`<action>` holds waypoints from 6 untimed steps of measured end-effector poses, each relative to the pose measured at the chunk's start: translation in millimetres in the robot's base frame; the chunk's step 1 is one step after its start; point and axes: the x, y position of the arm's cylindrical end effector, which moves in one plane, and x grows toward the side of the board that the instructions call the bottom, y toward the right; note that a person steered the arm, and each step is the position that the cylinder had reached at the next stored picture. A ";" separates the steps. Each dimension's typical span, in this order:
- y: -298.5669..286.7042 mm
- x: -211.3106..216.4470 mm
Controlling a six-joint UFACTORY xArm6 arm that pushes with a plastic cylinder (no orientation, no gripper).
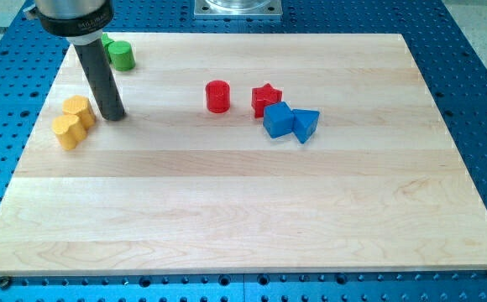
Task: Move the red circle vertically below the green circle
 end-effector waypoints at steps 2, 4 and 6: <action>0.0 -1.0; 0.1 9.6; 0.1 9.7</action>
